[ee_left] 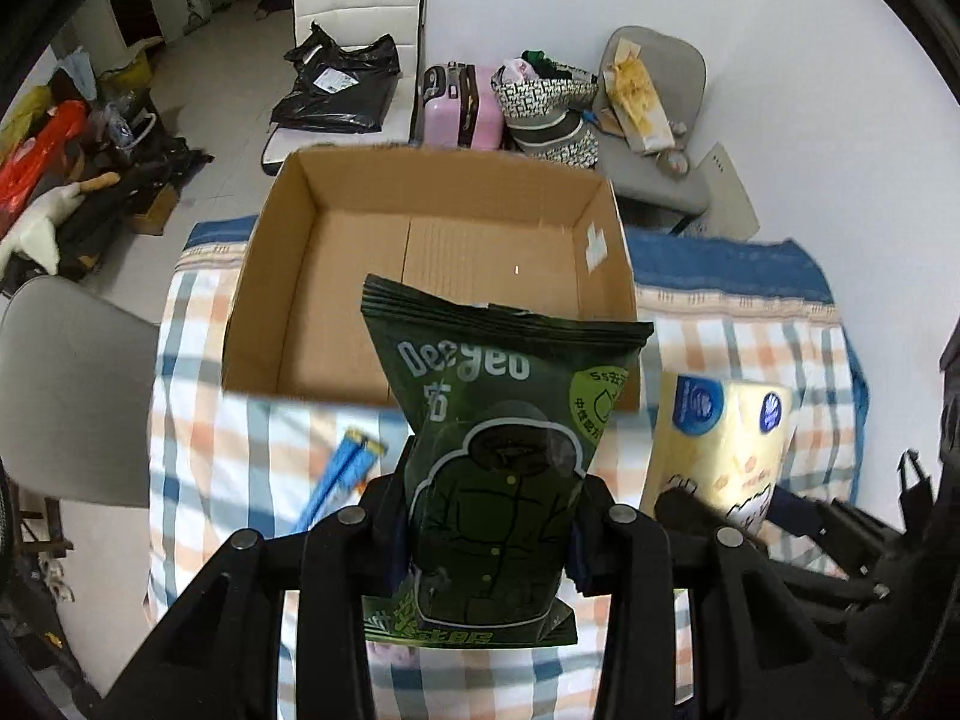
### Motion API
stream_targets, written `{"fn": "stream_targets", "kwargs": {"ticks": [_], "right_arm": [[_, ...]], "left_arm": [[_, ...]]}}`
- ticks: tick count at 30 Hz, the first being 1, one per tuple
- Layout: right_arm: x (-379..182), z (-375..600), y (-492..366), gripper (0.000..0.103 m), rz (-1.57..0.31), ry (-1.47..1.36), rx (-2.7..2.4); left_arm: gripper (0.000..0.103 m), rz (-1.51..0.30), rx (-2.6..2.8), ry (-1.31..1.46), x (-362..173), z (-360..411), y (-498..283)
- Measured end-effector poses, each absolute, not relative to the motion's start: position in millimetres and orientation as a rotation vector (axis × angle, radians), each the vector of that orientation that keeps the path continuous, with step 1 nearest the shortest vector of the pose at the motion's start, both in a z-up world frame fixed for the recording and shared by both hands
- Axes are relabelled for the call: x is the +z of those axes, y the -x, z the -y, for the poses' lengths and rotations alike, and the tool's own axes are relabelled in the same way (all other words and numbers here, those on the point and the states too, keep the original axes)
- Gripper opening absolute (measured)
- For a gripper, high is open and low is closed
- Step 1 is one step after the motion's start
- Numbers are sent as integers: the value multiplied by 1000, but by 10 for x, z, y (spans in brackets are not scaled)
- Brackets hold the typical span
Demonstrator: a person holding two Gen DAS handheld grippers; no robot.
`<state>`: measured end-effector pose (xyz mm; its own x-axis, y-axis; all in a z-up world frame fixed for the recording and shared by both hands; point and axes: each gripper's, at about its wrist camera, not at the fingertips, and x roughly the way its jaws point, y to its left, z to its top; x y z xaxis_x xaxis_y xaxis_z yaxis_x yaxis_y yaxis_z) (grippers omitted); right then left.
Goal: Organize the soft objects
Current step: 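Carry both items into the cardboard box and open both tools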
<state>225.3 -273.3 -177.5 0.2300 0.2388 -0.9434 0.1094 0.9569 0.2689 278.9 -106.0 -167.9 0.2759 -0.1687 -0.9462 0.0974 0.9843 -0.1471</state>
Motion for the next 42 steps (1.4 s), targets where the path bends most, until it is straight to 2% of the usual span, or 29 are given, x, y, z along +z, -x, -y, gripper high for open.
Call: {"fn": "stream_targets", "kwargs": {"ticks": [7,17,27,36,40,42], "right_arm": [[-1913,2636,-3005,65,-1350,-313,59],[-2684,2546,-4016,65,-1439,-310,25],[-3300,2415,-4615,65,-1507,-223,-21],[-3548,2386,-4874,66,-1554,-185,-34],[-3563,2384,-4880,69,-1563,-162,-41],[-3522,2375,-4850,78,-1556,-154,-42]], "left_arm": [[36,-1400,-219,185,-2034,858,-3680],[36,-1591,-252,328,-2868,792,-4612],[36,-1660,-277,326,-3335,894,-5052],[37,-1690,-262,303,-3535,961,-5206],[49,-1677,-254,279,-3478,958,-5172],[67,-1641,-246,238,-3379,945,-5142]]}}
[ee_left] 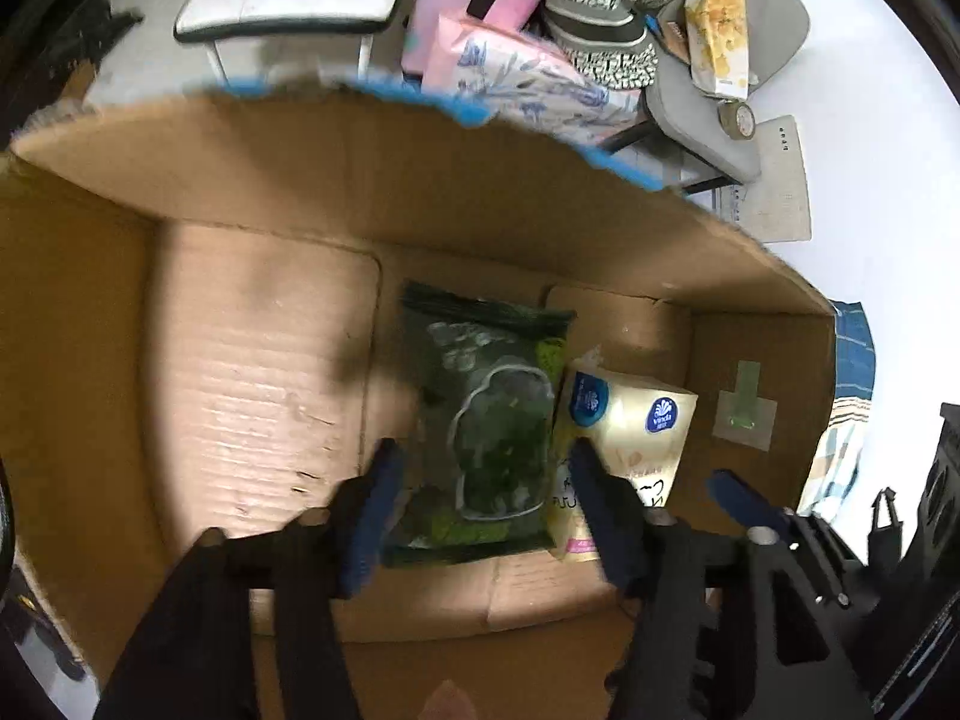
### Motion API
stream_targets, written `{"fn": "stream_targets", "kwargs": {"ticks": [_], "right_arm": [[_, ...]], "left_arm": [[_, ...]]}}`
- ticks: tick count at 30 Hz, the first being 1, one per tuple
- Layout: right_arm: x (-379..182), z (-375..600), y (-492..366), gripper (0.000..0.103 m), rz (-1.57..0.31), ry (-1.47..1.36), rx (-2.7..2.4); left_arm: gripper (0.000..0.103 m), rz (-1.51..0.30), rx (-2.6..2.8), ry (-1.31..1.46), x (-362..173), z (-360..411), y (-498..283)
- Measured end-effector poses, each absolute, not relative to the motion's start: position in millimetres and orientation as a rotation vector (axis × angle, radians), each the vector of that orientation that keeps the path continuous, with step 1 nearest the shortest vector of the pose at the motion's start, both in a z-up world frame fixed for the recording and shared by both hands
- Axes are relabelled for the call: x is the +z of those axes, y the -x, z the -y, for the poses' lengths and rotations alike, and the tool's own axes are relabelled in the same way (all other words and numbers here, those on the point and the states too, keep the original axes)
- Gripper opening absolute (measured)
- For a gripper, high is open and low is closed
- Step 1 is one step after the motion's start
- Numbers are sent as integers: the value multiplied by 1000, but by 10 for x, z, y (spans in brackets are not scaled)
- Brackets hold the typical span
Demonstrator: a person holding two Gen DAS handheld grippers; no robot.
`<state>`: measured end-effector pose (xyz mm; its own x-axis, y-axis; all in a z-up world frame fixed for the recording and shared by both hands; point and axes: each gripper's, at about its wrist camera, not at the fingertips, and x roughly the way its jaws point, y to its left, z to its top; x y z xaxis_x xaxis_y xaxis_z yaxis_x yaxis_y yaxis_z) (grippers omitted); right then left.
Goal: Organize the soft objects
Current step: 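Carry both items into the cardboard box and open both tools, then grasp the orange snack bag with the left tool while the right tool grasps the red snack bag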
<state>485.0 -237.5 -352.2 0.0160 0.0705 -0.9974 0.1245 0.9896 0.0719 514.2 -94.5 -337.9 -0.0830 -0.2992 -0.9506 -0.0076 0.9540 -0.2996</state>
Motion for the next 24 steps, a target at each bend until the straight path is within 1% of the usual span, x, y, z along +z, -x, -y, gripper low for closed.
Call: {"fn": "stream_targets", "kwargs": {"ticks": [1,3,4,6,7,8,9,16,24], "right_arm": [[-3496,2371,-4835,79,-1554,-151,-42],[-3435,2368,-4788,86,-1545,-153,-42],[-3396,2354,-4757,88,-1539,-139,-46],[-3317,2321,-4683,95,-1524,-118,-45],[-3276,2305,-4638,97,-1517,-114,-45],[-3230,2286,-4581,102,-1511,-114,-43],[-3180,2265,-4518,103,-1501,-117,-39],[-2898,2128,-4081,103,-1452,-90,-74],[-2437,2016,-3534,103,-1351,-62,-102]], "left_arm": [[70,-1626,-242,224,-3340,929,-5125],[82,-1585,-225,177,-3223,889,-5063],[84,-1563,-216,146,-3156,865,-5017],[94,-1518,-196,87,-3032,830,-4923],[95,-1493,-184,55,-2968,811,-4865],[95,-1471,-170,32,-2904,780,-4802],[95,-1446,-157,12,-2845,723,-4728],[95,-1321,-102,-32,-2475,468,-4290],[95,-1216,-63,-39,-2027,348,-3694]]}}
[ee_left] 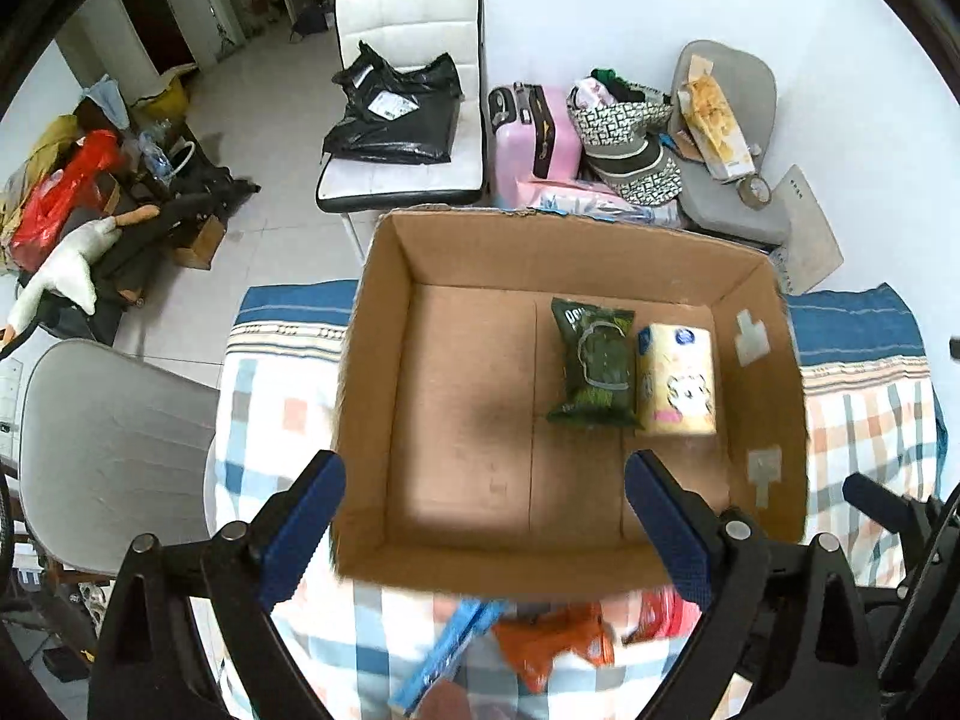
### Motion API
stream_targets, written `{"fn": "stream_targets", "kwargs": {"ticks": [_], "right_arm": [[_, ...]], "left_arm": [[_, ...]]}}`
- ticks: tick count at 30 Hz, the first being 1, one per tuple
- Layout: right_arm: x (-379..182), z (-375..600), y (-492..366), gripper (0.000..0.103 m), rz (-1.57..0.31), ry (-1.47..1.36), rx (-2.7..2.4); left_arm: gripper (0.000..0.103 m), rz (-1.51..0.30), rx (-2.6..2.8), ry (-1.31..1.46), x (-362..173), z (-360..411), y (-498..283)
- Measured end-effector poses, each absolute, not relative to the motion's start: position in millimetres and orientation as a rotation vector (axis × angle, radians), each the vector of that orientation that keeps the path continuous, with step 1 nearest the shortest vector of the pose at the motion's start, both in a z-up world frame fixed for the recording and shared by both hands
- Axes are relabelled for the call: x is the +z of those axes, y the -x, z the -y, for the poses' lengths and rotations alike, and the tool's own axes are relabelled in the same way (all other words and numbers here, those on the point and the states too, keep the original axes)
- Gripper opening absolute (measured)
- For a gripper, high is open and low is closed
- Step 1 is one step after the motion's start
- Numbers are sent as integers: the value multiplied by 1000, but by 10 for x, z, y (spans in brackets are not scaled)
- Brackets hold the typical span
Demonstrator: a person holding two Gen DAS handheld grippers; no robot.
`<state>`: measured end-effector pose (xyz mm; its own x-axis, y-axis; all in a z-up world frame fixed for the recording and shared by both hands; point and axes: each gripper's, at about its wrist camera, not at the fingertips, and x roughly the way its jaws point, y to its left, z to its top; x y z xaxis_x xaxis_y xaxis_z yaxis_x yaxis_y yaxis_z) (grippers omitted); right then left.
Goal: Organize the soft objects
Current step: 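Grasp the orange snack bag with the left tool while the right tool grasps the red snack bag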
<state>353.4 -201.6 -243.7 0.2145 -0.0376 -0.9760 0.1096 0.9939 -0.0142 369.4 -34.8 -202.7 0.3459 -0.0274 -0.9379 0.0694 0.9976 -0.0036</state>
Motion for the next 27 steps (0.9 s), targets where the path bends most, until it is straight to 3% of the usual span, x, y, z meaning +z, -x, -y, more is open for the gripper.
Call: {"fn": "stream_targets", "kwargs": {"ticks": [15,27], "right_arm": [[-1630,1902,-2429,103,-1211,-74,-41],[-1547,1920,-1953,103,-1208,-102,16]], "left_arm": [[95,-1073,-48,-75,-1374,324,-2604],[95,-1077,-16,-45,-1444,151,-2260]]}}
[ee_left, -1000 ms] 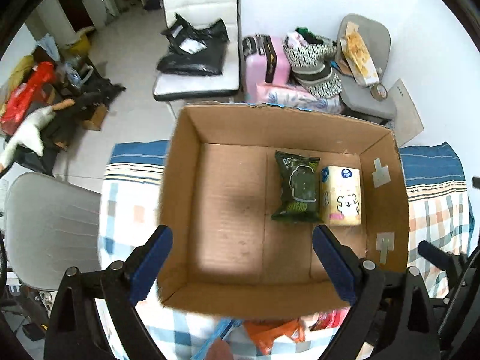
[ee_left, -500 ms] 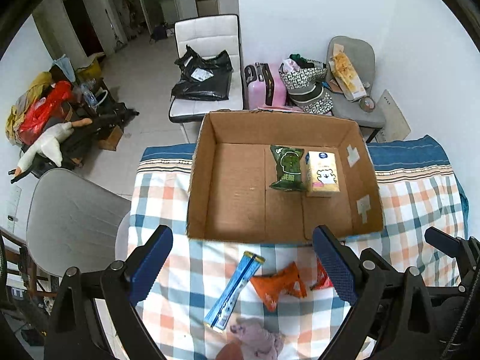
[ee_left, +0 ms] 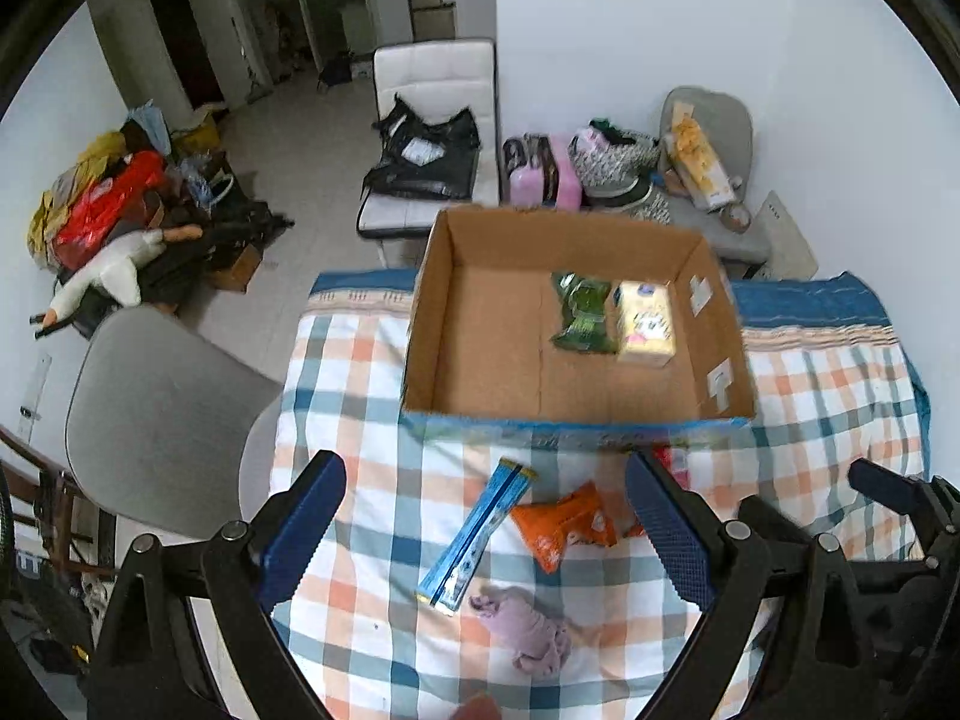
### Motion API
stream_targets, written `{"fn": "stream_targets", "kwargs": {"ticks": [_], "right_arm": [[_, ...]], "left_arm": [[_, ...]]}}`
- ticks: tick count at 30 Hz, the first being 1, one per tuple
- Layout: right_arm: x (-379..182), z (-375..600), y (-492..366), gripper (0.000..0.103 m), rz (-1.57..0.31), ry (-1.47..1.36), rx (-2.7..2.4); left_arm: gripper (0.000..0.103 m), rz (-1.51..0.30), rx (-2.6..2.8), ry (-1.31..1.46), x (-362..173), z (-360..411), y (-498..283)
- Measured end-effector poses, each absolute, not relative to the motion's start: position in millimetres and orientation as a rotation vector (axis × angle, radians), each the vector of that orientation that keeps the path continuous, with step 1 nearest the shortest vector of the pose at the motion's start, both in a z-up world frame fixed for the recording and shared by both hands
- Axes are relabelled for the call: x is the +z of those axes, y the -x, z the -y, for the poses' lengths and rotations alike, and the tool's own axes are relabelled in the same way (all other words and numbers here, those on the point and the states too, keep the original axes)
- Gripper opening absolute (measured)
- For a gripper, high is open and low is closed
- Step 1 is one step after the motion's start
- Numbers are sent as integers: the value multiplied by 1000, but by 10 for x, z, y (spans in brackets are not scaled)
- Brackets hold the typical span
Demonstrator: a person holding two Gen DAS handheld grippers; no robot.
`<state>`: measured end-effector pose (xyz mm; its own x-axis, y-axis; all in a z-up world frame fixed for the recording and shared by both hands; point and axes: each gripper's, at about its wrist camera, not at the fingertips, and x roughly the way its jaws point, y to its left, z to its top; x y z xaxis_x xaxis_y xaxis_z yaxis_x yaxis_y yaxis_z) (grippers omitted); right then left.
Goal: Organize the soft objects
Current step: 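Grasp the orange snack bag with the left tool while the right tool grasps the red snack bag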
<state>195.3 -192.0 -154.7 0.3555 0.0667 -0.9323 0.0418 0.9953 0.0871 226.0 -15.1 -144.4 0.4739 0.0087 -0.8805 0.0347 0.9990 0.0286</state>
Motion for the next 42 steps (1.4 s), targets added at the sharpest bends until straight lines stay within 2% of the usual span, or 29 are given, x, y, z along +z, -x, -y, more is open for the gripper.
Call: {"fn": "stream_targets", "kwargs": {"ticks": [6,11,15,19,22,25,27,37,39,40,42], "right_arm": [[-2148,2132,-2037,103,-1338,-180,-3],[-2816,2265,-2230,103,-1444,-229,-54],[-3292,2361,-2371,99,-1504,-279,-91],[-3623,2394,-2427,96,-1550,-295,-111],[-3839,2372,-2458,89,-1579,-304,-103],[-4075,2347,-2500,74,-1623,-322,-96],[-4146,2356,-2490,57,-1622,-302,-115],[-4111,2582,-2038,56,-1732,-335,-88],[-4120,2593,-2001,57,-1722,-342,-74],[-4122,2594,-1996,57,-1714,-341,-70],[-4113,2626,-1977,57,-1708,-334,-62]], "left_arm": [[95,-1205,32,-101,-2085,40,-2375],[95,-1375,23,-166,-2886,-25,-2534],[95,-1487,2,-197,-3391,-69,-2619],[95,-1479,-57,-170,-3485,24,-2618],[95,-1477,-96,-187,-3524,172,-2645],[95,-1478,-139,-234,-3553,348,-2656],[95,-1475,-176,-263,-3558,464,-2665],[94,-1531,-378,-501,-3828,1192,-2684],[74,-1541,-397,-551,-3884,1287,-2649],[68,-1559,-402,-552,-3896,1328,-2644],[63,-1589,-386,-528,-3910,1331,-2622]]}}
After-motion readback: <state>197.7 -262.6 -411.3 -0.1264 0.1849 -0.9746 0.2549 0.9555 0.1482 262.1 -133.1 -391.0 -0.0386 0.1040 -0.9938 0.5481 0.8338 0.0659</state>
